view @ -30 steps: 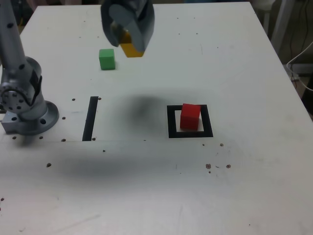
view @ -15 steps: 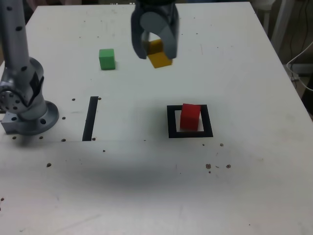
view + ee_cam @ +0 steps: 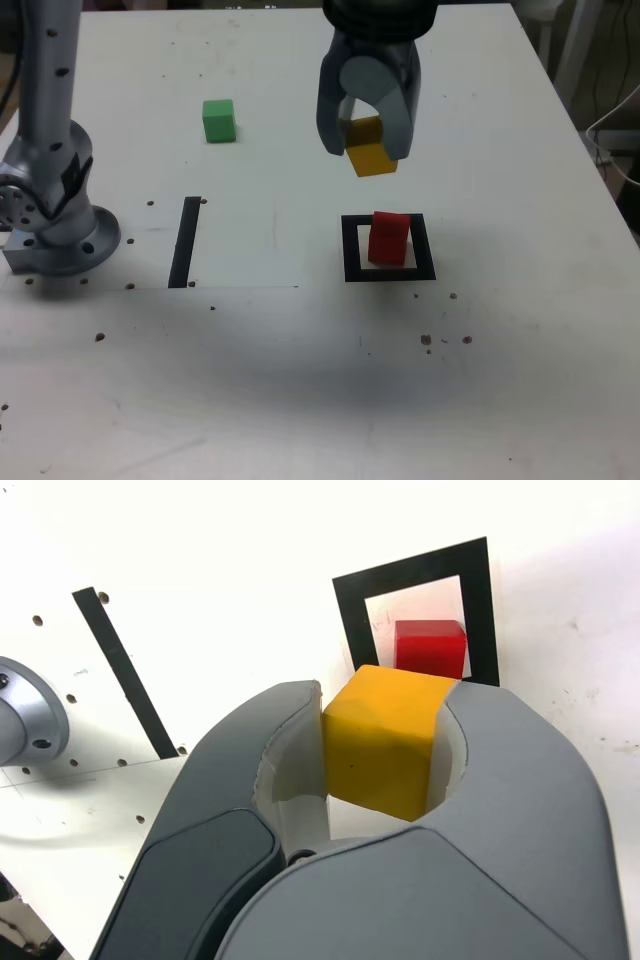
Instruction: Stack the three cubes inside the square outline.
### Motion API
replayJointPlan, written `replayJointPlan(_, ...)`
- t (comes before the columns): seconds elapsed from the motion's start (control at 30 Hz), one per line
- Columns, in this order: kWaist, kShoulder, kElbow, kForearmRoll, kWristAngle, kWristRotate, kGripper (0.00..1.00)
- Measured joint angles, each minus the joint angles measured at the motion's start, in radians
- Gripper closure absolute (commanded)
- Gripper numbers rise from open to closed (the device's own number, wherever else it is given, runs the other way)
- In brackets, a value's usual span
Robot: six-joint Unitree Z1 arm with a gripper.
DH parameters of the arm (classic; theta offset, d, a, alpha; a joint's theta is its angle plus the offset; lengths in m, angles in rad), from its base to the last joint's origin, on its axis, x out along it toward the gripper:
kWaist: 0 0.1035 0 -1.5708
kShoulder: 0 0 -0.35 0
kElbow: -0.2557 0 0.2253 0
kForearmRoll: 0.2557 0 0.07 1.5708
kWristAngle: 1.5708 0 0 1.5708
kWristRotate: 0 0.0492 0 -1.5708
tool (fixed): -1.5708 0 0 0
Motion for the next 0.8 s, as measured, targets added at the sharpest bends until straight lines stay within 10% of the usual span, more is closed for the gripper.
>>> replayJointPlan(0.8, -0.049, 0.126, -0.024, 0.009, 0.008, -0.062, 0.62)
